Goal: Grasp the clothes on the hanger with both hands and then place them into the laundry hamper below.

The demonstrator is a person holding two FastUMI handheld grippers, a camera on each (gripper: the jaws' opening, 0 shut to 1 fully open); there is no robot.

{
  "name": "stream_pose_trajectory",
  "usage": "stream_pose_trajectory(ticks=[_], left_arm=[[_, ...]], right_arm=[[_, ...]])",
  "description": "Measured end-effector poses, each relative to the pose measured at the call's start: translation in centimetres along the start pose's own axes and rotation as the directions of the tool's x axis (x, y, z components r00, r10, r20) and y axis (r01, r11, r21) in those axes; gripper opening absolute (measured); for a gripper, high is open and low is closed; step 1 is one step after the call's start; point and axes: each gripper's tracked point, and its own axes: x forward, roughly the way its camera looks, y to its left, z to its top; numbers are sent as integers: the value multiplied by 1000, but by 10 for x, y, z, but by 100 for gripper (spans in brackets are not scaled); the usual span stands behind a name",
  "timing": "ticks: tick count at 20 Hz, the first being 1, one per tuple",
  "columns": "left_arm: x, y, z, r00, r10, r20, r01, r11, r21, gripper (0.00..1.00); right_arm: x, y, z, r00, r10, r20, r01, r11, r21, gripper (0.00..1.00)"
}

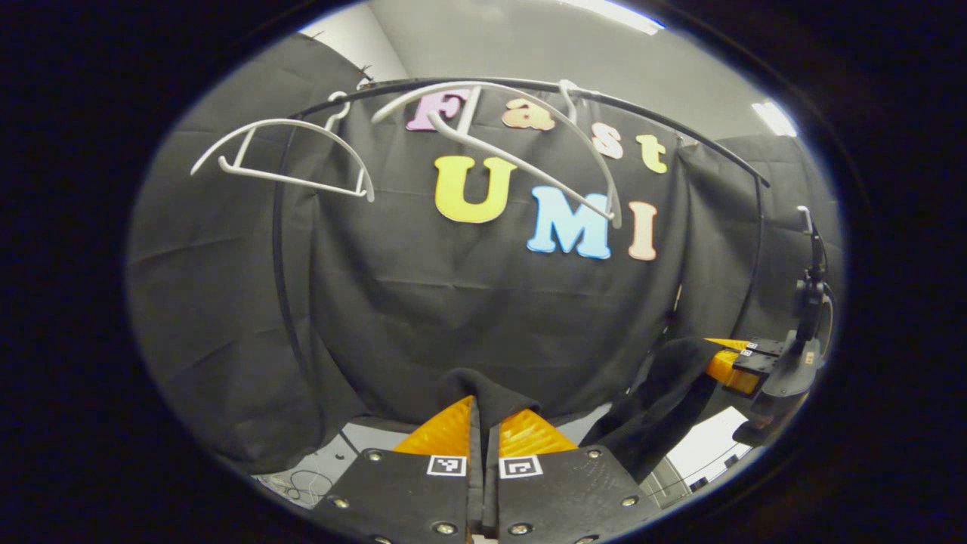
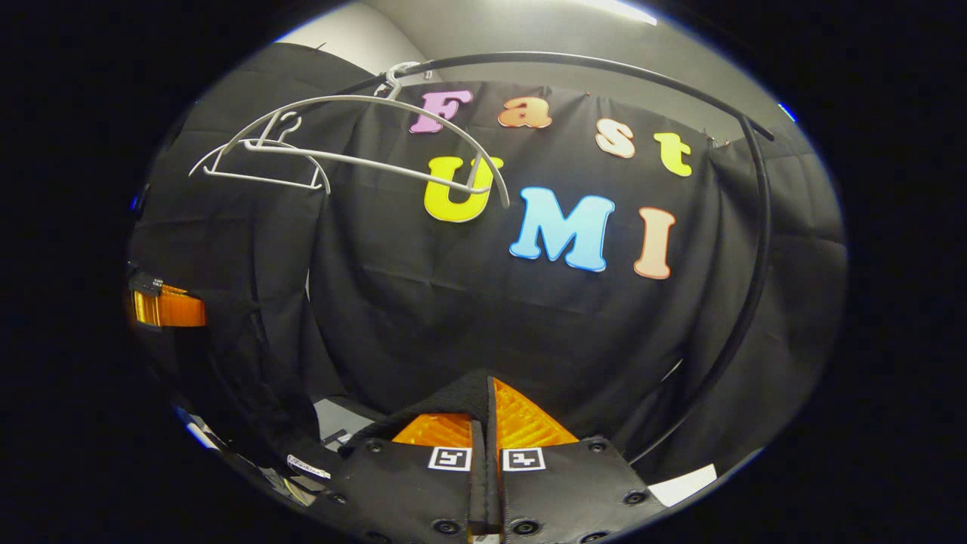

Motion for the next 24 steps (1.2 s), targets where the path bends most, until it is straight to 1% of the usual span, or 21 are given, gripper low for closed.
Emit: stream_pose_trajectory(ticks=[2, 3, 5, 6, 9, 12, 17, 22, 24], left_arm=[[5, -1, -14, 999, -33, -30, 34, 999, 23, 0], [8, -3, -21, 998, -49, -48, 51, 998, 31, 1], [15, -4, -35, 993, -72, -88, 77, 996, 50, 0], [18, -3, -43, 991, -81, -110, 88, 995, 57, 0], [22, 3, -68, 981, -91, -168, 105, 992, 73, 0], [28, 2, -100, 966, -103, -236, 124, 989, 74, 1], [37, 17, -151, 942, -88, -323, 118, 990, 73, 0], [53, 27, -184, 914, -89, -396, 121, 991, 56, 1], [57, 35, -198, 902, -78, -424, 113, 992, 56, 1]], right_arm=[[-13, 5, -18, 999, -24, -46, 26, 999, 37, 1], [-17, 8, -26, 997, -34, -66, 36, 999, 29, 1], [-25, 18, -47, 992, -27, -120, 30, 999, 22, 0], [-28, 22, -57, 989, -24, -148, 30, 999, 39, 1], [-33, 28, -83, 973, -23, -231, 48, 994, 102, 1], [-35, 38, -102, 951, -7, -309, 60, 985, 164, 1], [-27, 54, -137, 918, 20, -396, 65, 977, 202, 1], [-6, 80, -176, 863, 73, -501, 66, 965, 255, 1], [-1, 83, -184, 843, 79, -532, 75, 962, 261, 2]])
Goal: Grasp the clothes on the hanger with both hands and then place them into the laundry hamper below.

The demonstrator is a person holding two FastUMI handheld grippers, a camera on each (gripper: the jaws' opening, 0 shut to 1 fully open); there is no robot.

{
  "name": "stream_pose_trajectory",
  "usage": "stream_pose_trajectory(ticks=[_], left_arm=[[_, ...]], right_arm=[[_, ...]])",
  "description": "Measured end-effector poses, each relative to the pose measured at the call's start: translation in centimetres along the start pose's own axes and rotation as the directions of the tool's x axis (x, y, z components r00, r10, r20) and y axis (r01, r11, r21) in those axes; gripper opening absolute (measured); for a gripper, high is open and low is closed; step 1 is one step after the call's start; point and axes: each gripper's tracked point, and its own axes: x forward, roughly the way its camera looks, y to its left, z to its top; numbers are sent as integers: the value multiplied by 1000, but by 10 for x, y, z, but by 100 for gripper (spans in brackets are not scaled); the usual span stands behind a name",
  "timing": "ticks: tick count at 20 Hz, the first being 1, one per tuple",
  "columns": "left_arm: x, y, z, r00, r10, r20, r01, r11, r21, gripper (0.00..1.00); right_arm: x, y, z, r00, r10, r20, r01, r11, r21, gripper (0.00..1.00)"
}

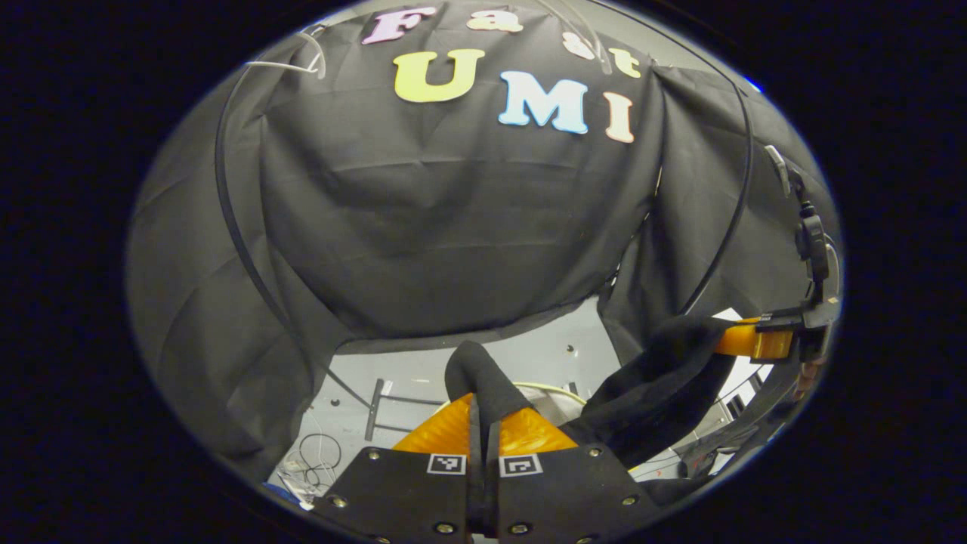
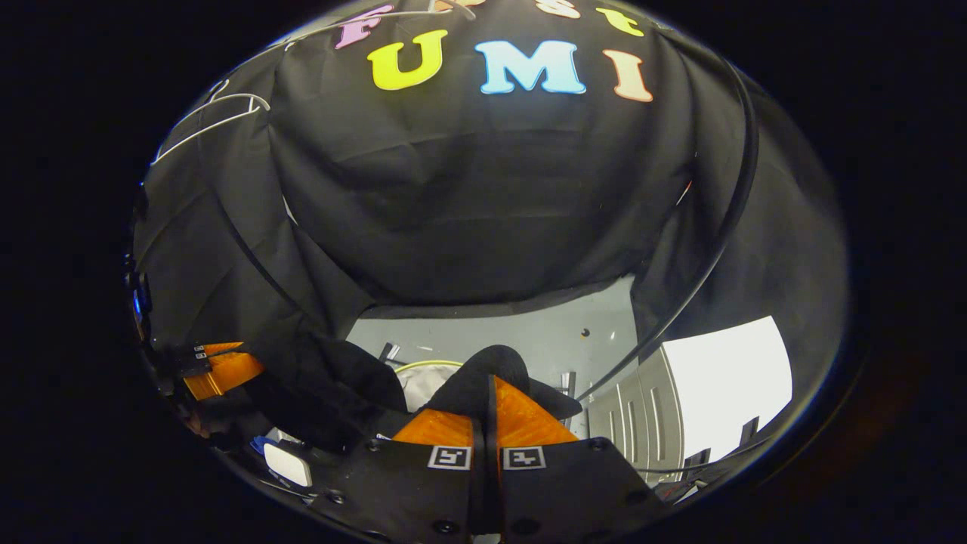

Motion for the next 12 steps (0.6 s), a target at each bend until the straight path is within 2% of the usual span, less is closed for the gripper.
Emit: stream_pose_trajectory(ticks=[3, 10, 12], left_arm=[[12, 9, -19, 999, 15, -42, -15, 1000, -1, 1], [19, 19, -35, 995, 35, -92, -38, 999, -34, 2], [20, 21, -41, 993, 42, -107, -46, 998, -37, 3]], right_arm=[[11, 3, -9, 999, 7, -49, -6, 1000, 22, 0], [21, 9, -11, 995, 0, -102, 0, 1000, -2, 2], [23, 9, -14, 992, -8, -124, 8, 1000, 0, 6]])
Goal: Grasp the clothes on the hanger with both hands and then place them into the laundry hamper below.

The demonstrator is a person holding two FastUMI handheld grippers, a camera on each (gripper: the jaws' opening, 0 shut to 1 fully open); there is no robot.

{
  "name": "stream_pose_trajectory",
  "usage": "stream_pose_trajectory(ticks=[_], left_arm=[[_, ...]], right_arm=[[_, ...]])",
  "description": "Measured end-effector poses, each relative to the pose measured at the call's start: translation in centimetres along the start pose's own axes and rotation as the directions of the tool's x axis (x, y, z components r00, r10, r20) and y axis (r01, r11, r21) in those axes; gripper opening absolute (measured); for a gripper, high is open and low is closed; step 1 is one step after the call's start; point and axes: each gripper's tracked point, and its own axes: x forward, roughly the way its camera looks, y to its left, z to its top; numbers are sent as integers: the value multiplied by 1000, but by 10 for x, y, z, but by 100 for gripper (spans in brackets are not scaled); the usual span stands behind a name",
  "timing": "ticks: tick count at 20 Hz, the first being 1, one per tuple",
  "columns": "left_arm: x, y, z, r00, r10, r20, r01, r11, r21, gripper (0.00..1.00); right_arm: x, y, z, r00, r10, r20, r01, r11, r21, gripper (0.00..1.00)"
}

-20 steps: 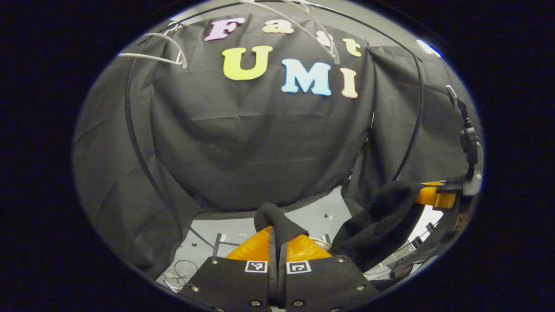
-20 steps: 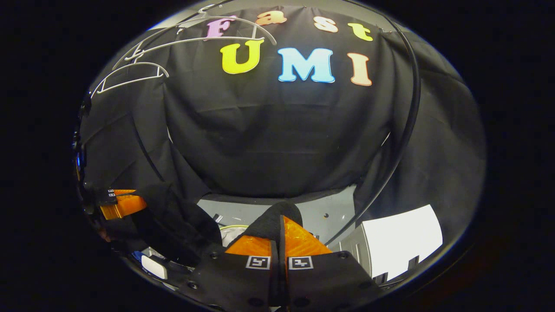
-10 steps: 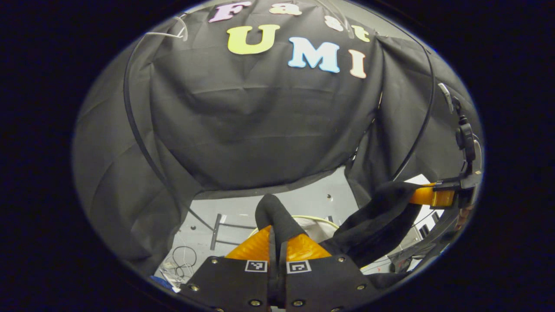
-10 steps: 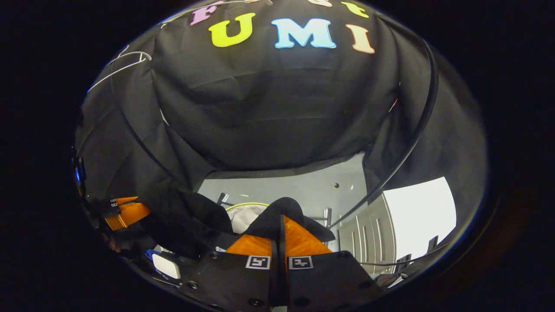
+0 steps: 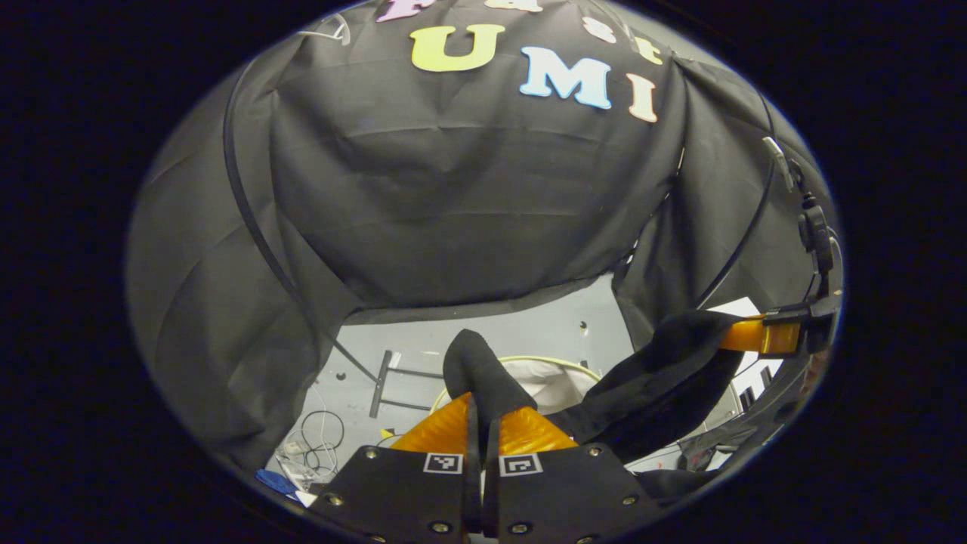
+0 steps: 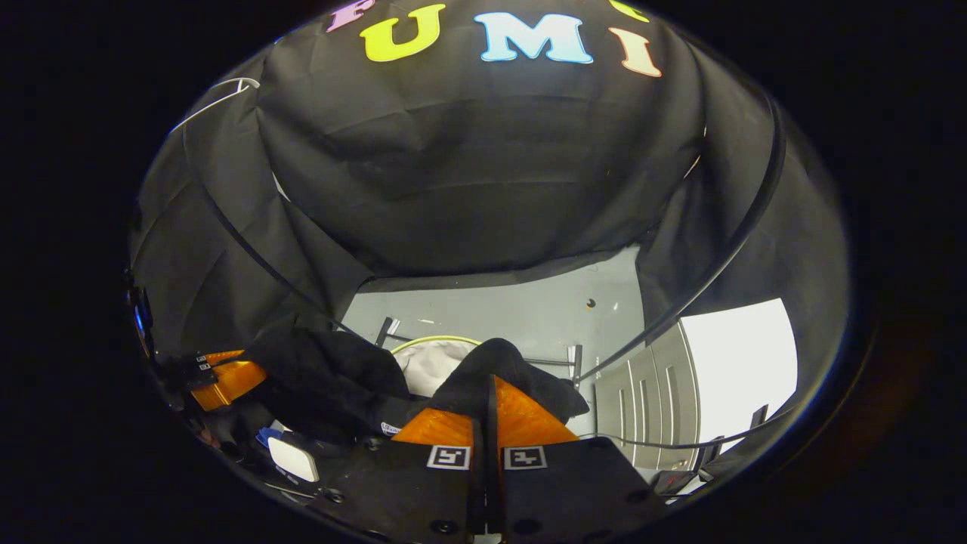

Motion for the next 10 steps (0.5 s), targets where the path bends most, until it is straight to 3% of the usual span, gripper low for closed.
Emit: stream_pose_trajectory(ticks=[1, 4, 6, 7, 8, 10], left_arm=[[0, 0, -2, 1000, 1, -9, -1, 1000, -3, 3], [6, 0, -5, 1000, 3, -31, -4, 1000, -28, 4], [15, -1, -14, 999, -8, -48, 6, 999, -46, 5], [22, 1, -19, 998, -7, -61, 4, 999, -50, 6], [25, 3, -26, 997, -8, -76, 4, 998, -57, 0], [25, 1, -25, 997, -15, -79, 9, 997, -74, 6]], right_arm=[[3, 1, -5, 1000, 0, -15, 0, 1000, -3, 0], [6, 1, -14, 998, -4, -57, 2, 1000, -24, 6], [7, 5, -20, 997, 10, -79, -12, 1000, -19, 3], [8, 7, -23, 996, 20, -92, -21, 1000, -12, 10], [9, 10, -23, 995, 30, -100, -31, 1000, -1, 11], [6, 16, -18, 994, 63, -87, -61, 998, 23, 11]])
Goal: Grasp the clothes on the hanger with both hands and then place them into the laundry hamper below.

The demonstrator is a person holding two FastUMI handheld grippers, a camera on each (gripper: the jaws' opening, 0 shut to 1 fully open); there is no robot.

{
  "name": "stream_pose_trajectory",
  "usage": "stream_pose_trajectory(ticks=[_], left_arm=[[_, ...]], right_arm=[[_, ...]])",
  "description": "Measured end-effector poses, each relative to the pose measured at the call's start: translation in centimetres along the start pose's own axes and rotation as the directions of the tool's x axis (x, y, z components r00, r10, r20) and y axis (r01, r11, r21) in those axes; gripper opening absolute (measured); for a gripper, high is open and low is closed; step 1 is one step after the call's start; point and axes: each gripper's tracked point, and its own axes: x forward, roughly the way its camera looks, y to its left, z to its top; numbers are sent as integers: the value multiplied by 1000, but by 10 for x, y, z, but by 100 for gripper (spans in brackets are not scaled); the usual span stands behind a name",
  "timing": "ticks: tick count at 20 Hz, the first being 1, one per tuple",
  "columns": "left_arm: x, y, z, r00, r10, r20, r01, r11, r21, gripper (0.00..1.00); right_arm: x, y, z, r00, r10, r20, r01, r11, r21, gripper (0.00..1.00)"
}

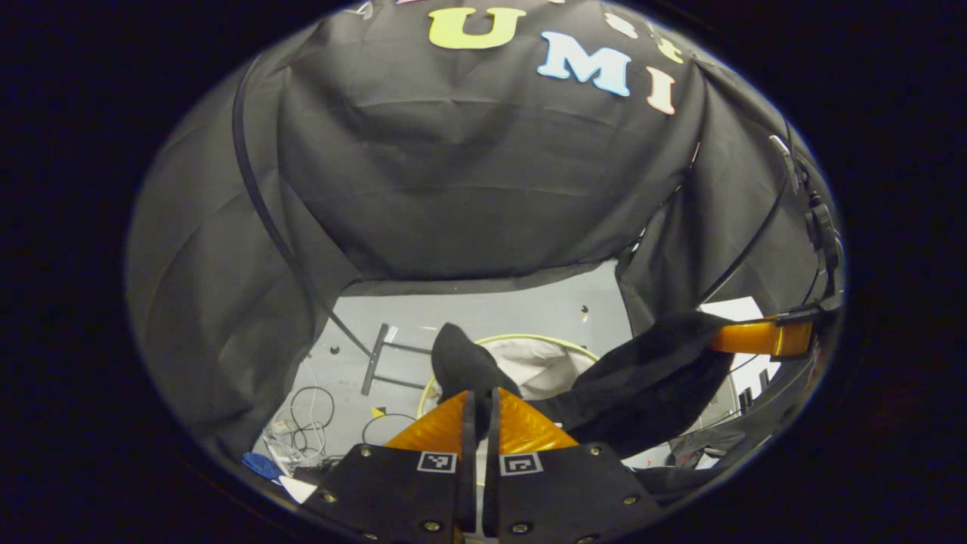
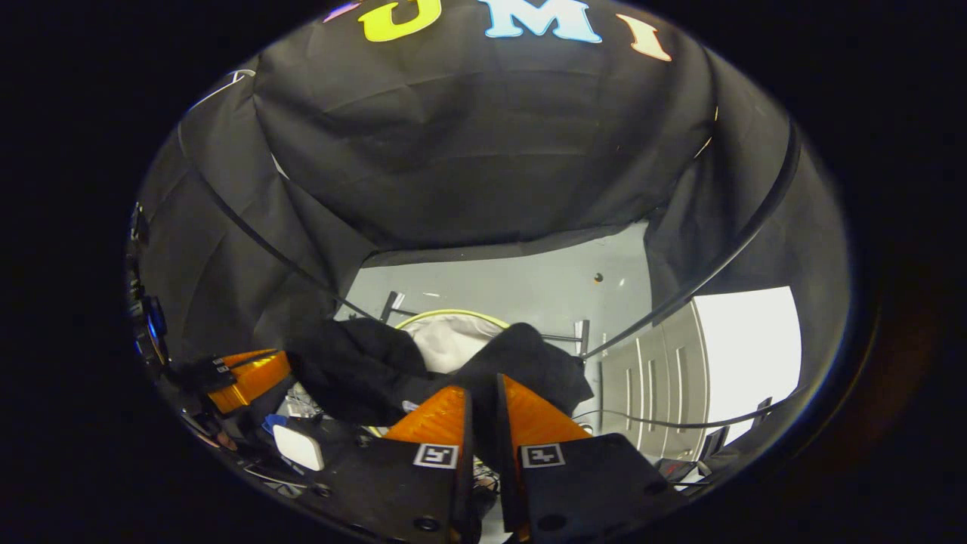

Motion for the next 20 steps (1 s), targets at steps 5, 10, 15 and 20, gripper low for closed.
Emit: stream_pose_trajectory(ticks=[5, 10, 15, 20], left_arm=[[-7, -6, -4, 999, 10, -33, -10, 1000, 16, 57], [-39, -19, -20, 995, 90, -44, -90, 996, -3, 96], [-85, -58, -19, 986, 165, -15, -166, 983, -77, 96], [-145, -105, 18, 960, 260, 105, -250, 963, -101, 96]], right_arm=[[-8, 6, 11, 997, 58, 47, -56, 997, -44, 67], [-36, -27, 16, 991, 67, 113, -62, 997, -46, 94], [-73, -95, 18, 982, 36, 185, -28, 998, -50, 99], [-113, -163, 33, 956, 10, 294, -4, 1000, -22, 99]])
